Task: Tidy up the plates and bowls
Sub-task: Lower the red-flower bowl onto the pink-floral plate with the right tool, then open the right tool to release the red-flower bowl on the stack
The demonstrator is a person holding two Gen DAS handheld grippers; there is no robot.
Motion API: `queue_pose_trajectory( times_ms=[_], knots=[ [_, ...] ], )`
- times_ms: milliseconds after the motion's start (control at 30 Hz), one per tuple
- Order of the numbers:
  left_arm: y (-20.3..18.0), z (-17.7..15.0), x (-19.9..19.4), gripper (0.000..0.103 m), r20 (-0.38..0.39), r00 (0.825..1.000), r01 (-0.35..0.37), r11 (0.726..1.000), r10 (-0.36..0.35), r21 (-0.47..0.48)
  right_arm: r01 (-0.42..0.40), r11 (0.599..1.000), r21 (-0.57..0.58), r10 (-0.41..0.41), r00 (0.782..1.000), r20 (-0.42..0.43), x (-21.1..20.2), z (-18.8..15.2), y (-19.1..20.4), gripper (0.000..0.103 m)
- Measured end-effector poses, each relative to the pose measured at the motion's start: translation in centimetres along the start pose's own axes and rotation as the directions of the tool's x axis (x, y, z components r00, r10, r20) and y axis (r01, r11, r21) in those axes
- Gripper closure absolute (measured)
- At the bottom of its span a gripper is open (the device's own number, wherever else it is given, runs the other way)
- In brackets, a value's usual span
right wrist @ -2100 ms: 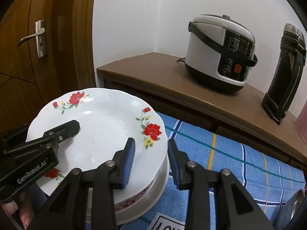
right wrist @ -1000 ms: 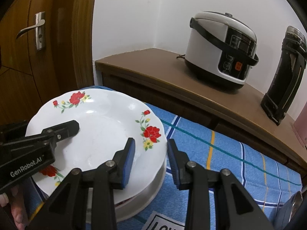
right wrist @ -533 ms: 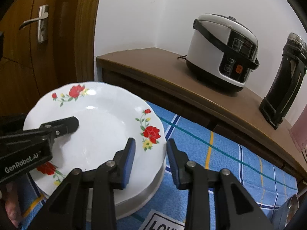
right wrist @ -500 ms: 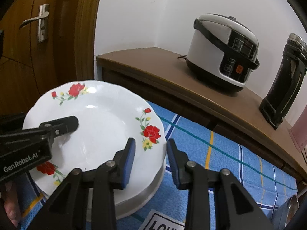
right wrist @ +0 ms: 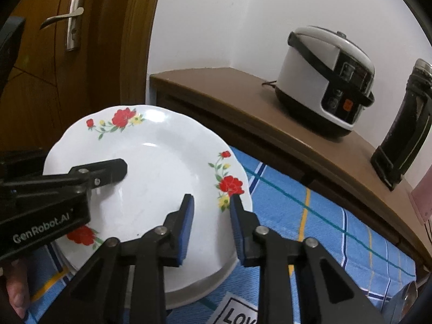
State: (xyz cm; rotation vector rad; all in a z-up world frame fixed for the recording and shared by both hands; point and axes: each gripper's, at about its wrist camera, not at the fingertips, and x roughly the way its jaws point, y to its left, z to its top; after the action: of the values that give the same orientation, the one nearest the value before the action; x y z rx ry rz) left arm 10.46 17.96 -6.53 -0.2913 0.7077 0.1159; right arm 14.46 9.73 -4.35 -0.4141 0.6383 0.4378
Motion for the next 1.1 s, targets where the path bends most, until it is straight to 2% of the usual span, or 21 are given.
queue_pose_trajectory(
  times_ms=[367, 1100],
  knots=[
    [-0.1, -0.1, -0.2, 0.066, 0.003, 1.0, -0.026, 1.0, 0.026, 0.001, -0.002, 1.0, -0.01, 0.002, 1.0, -0.002, 0.0, -0.2, 0.2, 0.077],
    [-1.6, -0.3, -0.7, 0.063, 0.053, 0.986, -0.162, 0.983, 0.158, 0.082, 0.007, 1.0, -0.009, -0.007, 1.0, 0.002, 0.2, -0.2, 0.2, 0.078]
  ],
)
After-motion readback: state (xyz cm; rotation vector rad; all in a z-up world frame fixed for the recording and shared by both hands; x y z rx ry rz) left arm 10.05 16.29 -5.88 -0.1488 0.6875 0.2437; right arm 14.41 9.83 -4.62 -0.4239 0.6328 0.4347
